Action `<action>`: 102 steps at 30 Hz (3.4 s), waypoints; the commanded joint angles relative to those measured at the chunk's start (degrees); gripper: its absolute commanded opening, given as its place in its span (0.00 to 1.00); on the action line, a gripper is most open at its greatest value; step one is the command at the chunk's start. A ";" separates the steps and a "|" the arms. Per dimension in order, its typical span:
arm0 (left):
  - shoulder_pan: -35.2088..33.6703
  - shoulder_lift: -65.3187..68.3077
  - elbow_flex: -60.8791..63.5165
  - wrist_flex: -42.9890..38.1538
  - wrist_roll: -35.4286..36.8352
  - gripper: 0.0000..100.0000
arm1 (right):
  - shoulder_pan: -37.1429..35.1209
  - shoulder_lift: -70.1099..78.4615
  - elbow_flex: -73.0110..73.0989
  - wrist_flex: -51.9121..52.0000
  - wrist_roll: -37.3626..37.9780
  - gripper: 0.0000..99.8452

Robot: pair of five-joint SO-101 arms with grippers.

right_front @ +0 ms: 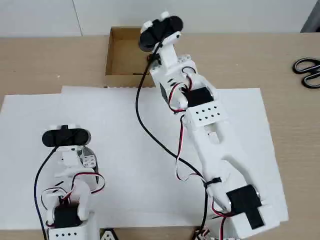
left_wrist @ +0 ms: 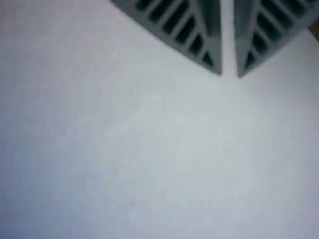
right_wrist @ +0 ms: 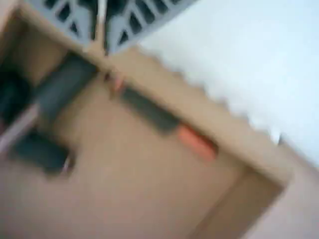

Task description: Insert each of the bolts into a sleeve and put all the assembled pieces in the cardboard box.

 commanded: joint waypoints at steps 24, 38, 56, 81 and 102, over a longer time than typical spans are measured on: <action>-0.26 -0.53 -0.22 -1.41 -0.18 0.01 | 5.23 0.40 -22.86 57.63 -36.75 0.01; -0.35 -0.53 -0.22 -1.23 -0.18 0.01 | 8.04 9.19 -22.77 58.15 -54.86 0.18; -0.35 -0.53 -0.22 -1.23 -0.18 0.01 | 8.31 19.74 -22.95 57.63 -56.70 0.22; -0.35 -0.53 -0.22 -1.23 -0.18 0.01 | 12.35 27.47 -23.12 50.95 -56.26 0.22; -0.35 -0.53 -0.22 -1.23 -0.18 0.01 | 9.54 34.07 -23.03 51.12 -56.26 0.04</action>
